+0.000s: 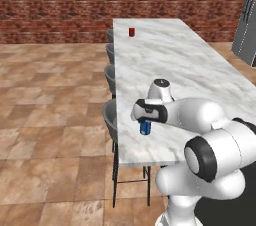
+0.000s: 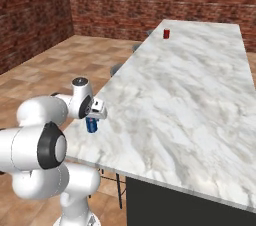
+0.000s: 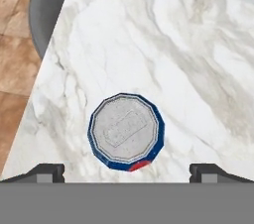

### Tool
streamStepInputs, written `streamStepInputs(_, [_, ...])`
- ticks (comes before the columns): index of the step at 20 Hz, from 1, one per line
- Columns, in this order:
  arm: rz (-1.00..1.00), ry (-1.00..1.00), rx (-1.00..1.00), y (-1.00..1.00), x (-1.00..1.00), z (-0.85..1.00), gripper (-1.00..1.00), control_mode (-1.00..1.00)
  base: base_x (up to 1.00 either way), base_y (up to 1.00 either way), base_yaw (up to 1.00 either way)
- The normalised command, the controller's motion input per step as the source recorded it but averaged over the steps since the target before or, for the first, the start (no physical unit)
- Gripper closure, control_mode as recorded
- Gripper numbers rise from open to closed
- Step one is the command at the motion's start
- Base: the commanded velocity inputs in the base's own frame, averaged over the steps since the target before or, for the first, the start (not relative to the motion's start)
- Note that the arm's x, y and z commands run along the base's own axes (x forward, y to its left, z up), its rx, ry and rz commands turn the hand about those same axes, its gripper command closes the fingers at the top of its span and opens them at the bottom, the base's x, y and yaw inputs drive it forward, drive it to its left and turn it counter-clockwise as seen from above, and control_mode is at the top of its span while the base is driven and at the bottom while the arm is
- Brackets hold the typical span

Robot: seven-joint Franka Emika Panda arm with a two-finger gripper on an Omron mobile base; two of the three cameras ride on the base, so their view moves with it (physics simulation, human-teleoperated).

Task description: Four empty soda cans are scattered around the kitchen. Gather all the cans and cluster them next to the stove for recycling.

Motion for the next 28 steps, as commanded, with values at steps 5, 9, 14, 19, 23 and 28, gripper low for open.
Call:
streamStepInputs(5, [0.0, 0.01, 0.0, 0.0, 0.17, -0.09, -1.0, -1.0, 0.0, 0.0, 0.0])
streamStepInputs(9, [0.0, 0.0, 0.0, 0.0, 0.15, -0.08, -1.0, -1.0, 0.0, 0.0, 0.0])
streamStepInputs(14, [0.0, 0.01, 0.0, 0.0, 0.14, -0.11, -1.0, -1.0, 0.0, 0.0, 0.0])
streamStepInputs(19, [0.0, 0.01, 0.0, 0.06, 0.07, -0.14, 1.0, -1.0, 0.0, 0.0, 0.0])
streamStepInputs(23, [0.0, 0.0, 0.0, 0.01, -0.03, -0.01, 1.0, -1.0, 0.0, 0.0, 0.0])
streamStepInputs(28, [0.0, 0.0, 0.0, 0.0, -0.17, 0.14, 1.0, -1.0, 0.0, 0.0, 0.0])
